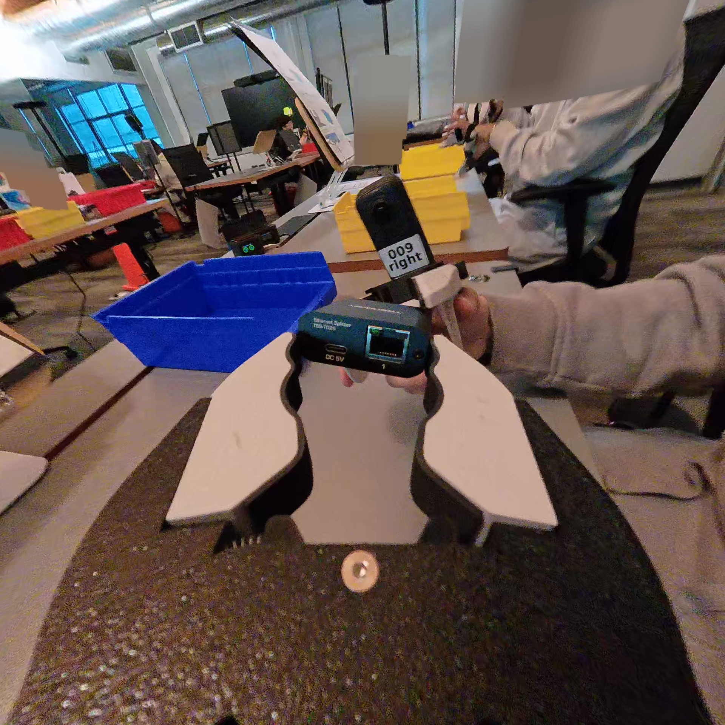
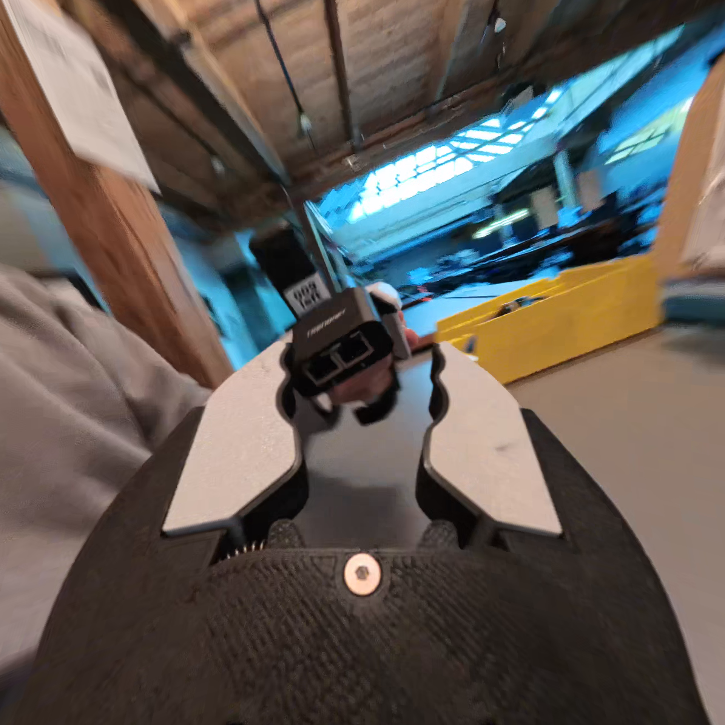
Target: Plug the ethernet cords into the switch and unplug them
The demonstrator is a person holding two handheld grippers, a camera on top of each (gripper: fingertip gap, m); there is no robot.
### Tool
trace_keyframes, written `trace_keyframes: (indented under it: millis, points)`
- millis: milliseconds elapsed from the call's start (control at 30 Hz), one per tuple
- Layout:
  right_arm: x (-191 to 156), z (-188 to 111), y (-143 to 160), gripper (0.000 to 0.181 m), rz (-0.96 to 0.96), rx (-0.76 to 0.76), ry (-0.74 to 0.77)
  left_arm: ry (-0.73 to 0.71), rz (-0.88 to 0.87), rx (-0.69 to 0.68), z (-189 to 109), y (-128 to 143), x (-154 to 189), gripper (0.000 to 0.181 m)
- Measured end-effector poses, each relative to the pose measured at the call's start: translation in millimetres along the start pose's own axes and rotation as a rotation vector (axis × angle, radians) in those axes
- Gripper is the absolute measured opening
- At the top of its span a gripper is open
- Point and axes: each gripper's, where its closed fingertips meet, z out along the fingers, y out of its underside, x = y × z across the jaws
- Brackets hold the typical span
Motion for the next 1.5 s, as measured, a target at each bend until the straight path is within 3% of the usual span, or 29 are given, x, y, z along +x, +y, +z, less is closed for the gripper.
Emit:
trace_keyframes:
  millis: [100, 167, 233, 333, 667, 933, 1033, 1100, 1200, 1267, 1333, 1500]
  points:
    - [-5.1, -1.4, 0.2, 0.077, -0.389, -0.034, 0.094, -0.004, -0.135, 0.049, 0.2, 4.8, -4.2, 0.06]
    - [-8.3, 3.2, 5.2, 0.081, -0.477, -0.074, 0.103, 0.001, -0.213, 0.103, 1.6, 3.9, -5.5, 0.06]
    - [-1.0, 6.2, 8.7, 0.081, -0.509, -0.102, 0.157, -0.001, -0.227, 0.132, 3.8, 4.7, -6.2, 0.06]
    - [-2.0, 7.4, 8.8, 0.067, -0.531, -0.093, 0.159, 0.016, -0.198, 0.144, 6.3, 5.0, -3.2, 0.06]
    - [-10.4, 7.9, 7.5, 0.066, -0.367, -0.063, 0.067, 0.061, -0.1, 0.178, 3.1, 0.7, 1.8, 0.06]
    - [-13.4, 3.4, 7.8, 0.059, -0.476, -0.127, 0.063, 0.083, -0.084, 0.151, 4.1, 6.8, 10.0, 0.06]
    - [-11.6, -0.2, 3.9, 0.059, -0.607, -0.159, 0.115, 0.097, -0.234, 0.218, -3.9, -4.3, 5.9, 0.067]
    - [-8.4, -4.2, 1.1, 0.059, -0.68, -0.177, 0.157, 0.085, -0.447, 0.206, -8.2, -2.8, -6.3, 0.06]
    - [-8.5, -3.4, 2.8, 0.059, -0.751, -0.182, 0.167, 0.219, -0.848, 0.083, -2.9, 11.9, -0.3, 0.054]
    - [-8.8, 0.4, 9.7, 0.059, -0.757, -0.193, 0.15, 0.318, -1.025, 0.081, -1.4, 12.9, 8.0, 0.044]
    - [-6.1, 3.8, 18.5, 0.059, -0.75, -0.22, 0.147, 0.345, -1.153, 0.083, 1.1, 18.3, 9.8, 0.025]
    - [7.2, -2.1, 33.2, 0.06, -0.762, -0.306, 0.184, 0.306, -1.243, 0.112, 3.1, 36.3, 6.9, 0.023]
